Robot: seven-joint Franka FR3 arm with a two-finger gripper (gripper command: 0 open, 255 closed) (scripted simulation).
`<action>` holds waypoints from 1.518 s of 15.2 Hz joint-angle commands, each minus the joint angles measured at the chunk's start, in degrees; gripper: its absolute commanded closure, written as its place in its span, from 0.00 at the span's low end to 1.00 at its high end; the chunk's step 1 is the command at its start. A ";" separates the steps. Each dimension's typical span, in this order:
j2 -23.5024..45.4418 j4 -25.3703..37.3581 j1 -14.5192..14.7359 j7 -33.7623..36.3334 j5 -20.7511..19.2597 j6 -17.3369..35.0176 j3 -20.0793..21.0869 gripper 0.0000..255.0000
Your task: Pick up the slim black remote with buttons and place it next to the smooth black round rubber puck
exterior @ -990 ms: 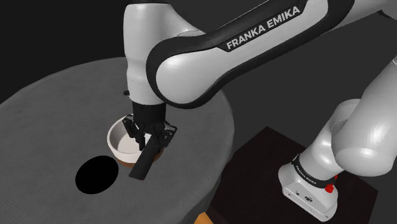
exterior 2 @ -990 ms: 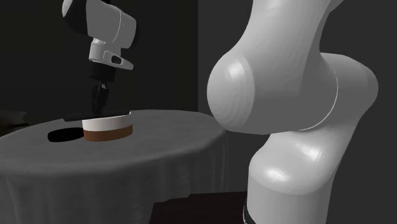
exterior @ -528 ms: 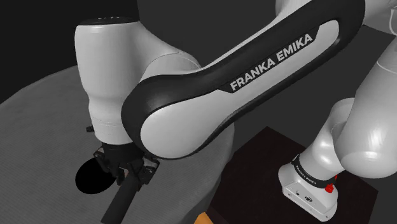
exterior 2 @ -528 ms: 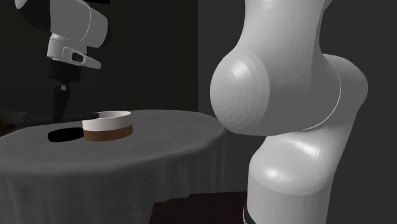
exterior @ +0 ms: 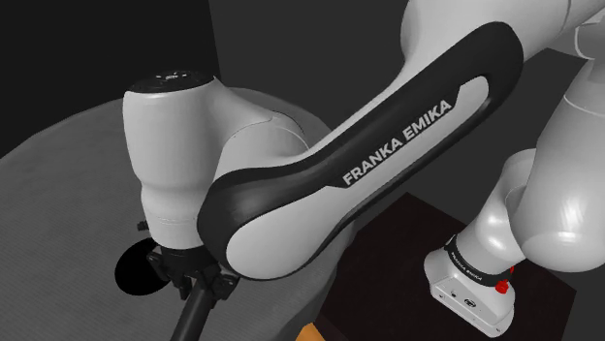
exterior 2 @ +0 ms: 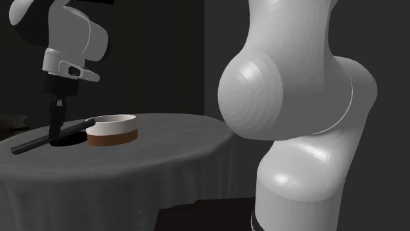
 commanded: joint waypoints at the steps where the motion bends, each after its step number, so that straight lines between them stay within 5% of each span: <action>1: 1.27 -0.40 0.38 0.37 -0.79 1.51 -0.25 1.00; 16: 4.72 -2.04 1.39 1.11 -2.90 6.17 -1.27 1.00; 17: 4.73 -2.01 1.38 1.10 -2.90 6.15 -1.28 0.00; 23: 3.18 -1.85 0.67 0.41 -1.87 4.57 -0.81 0.00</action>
